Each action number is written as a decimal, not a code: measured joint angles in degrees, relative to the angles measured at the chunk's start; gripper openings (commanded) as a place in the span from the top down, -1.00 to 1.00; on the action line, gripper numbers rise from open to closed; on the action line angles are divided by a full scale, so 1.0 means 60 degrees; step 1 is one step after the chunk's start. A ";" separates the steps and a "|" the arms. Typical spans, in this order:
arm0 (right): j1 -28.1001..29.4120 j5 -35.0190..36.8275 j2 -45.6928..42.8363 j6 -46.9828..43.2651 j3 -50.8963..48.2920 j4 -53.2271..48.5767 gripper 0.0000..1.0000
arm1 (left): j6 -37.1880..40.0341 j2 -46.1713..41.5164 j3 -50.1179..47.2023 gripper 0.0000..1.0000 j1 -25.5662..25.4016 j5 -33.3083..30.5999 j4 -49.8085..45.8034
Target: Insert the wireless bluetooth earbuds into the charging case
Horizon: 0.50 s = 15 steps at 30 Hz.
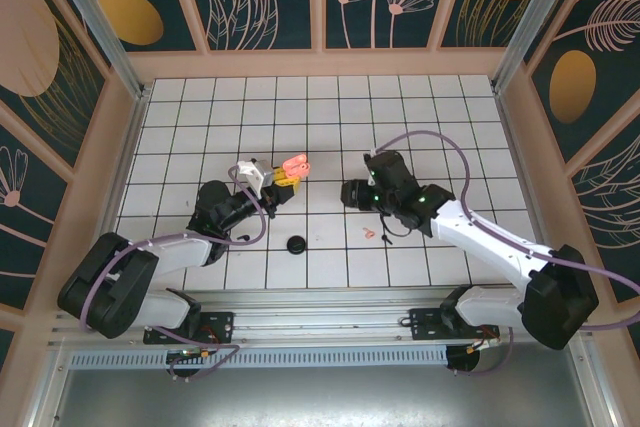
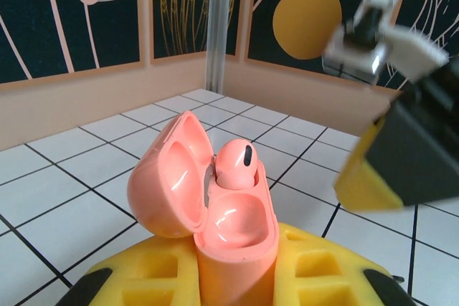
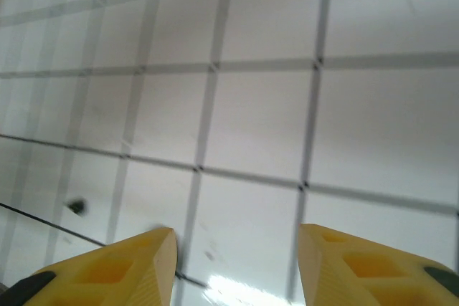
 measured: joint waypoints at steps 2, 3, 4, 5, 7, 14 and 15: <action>-0.0007 0.0033 0.0000 0.0328 -0.0302 -0.0583 0.09 | 0.0036 -0.0025 -0.0004 0.81 0.0000 0.0000 -0.0084; -0.0007 0.0036 0.0000 0.0495 -0.0463 -0.0849 0.11 | 0.0040 -0.0025 -0.0004 0.81 0.0000 0.0000 -0.0135; -0.0007 0.0040 0.0004 0.0612 -0.0568 -0.1053 0.12 | 0.0047 -0.0025 -0.0007 0.81 0.0000 0.0000 -0.0171; -0.0015 0.0044 0.0018 0.0710 -0.0652 -0.1209 0.14 | 0.0062 -0.0025 -0.0007 0.81 0.0000 0.0000 -0.0189; -0.0055 0.0066 0.0058 0.0838 -0.0790 -0.1373 0.16 | 0.0066 -0.0025 -0.0007 0.81 0.0000 0.0004 -0.0222; -0.0408 0.0055 0.0681 0.0962 -0.1060 -0.1432 0.23 | 0.0066 -0.0051 -0.0007 0.81 0.0000 0.0000 -0.0251; -0.0441 0.0022 0.0798 0.0958 -0.1100 -0.1421 0.24 | 0.0066 -0.0051 -0.0007 0.81 0.0000 0.0004 -0.0280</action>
